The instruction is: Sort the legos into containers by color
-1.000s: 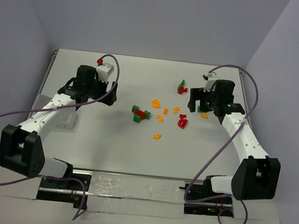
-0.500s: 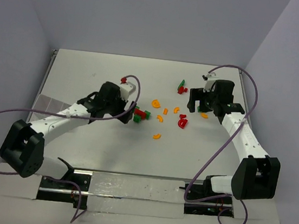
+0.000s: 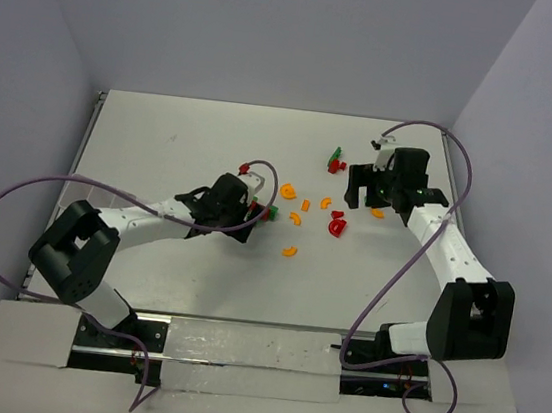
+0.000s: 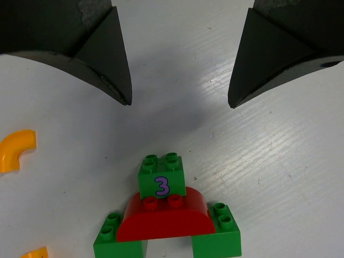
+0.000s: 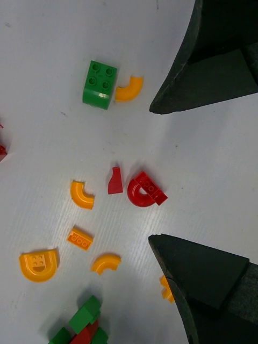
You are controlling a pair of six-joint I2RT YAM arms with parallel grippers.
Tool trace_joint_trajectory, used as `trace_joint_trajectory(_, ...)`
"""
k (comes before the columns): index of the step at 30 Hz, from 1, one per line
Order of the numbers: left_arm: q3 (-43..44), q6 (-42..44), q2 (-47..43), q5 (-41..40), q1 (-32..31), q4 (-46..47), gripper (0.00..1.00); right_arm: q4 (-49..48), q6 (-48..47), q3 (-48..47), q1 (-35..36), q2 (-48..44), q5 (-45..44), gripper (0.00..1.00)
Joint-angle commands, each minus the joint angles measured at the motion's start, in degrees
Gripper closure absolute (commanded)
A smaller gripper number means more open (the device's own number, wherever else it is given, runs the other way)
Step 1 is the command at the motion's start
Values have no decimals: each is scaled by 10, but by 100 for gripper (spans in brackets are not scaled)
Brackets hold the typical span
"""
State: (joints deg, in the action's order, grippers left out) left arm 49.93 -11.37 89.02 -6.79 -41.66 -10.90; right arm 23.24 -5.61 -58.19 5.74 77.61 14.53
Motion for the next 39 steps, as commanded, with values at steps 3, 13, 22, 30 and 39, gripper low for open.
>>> trace_joint_trajectory(3, 12, -22, 10, -17, -10, 73, 18, -6, 5, -28, 3, 13, 6, 0)
trace_joint_trajectory(13, 17, -34, 46, -10, -11, 109, 24, -8, 7, -35, 4, 26, 8, 0)
trace_joint_trajectory(22, 41, -32, 82, -12, -11, 124, 29, -9, 8, -35, 7, 37, 9, 0)
trace_joint_trajectory(30, 58, -32, 103, -15, -11, 124, 29, -11, 9, -39, 8, 45, 10, 0)
trace_joint_trajectory(39, 66, -28, 111, -18, -12, 121, 46, -10, 12, -43, 9, 55, 15, 0)
